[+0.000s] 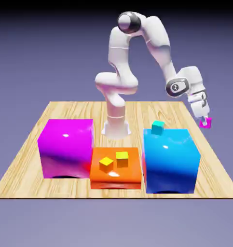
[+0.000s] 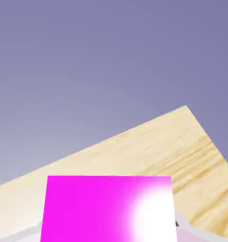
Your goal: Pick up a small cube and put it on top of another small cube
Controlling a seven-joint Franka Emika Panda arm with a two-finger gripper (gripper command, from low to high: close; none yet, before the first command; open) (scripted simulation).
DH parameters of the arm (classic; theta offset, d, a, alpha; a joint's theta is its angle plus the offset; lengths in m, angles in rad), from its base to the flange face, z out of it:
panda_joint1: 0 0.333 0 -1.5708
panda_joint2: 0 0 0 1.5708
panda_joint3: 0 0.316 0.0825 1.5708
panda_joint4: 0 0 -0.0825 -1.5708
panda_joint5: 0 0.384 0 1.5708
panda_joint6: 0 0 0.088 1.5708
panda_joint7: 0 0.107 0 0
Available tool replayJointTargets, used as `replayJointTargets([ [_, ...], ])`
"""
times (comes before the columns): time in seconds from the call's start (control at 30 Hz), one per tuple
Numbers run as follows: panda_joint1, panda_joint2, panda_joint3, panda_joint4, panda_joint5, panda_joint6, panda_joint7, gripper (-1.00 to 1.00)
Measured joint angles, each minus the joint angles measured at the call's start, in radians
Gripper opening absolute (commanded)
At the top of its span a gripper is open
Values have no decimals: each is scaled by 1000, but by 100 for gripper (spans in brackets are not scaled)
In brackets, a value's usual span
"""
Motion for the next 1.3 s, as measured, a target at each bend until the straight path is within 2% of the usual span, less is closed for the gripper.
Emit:
replayJointTargets([
  [0.47, 46, -104, -507, -116, 10, -150, 355, -100],
  [0.67, 40, -171, -725, -201, 55, -210, 586, -100],
  [0.87, -18, -245, -803, -310, 162, -223, 841, -100],
  [1.3, -453, -182, -383, -296, 174, -89, 847, -100],
])
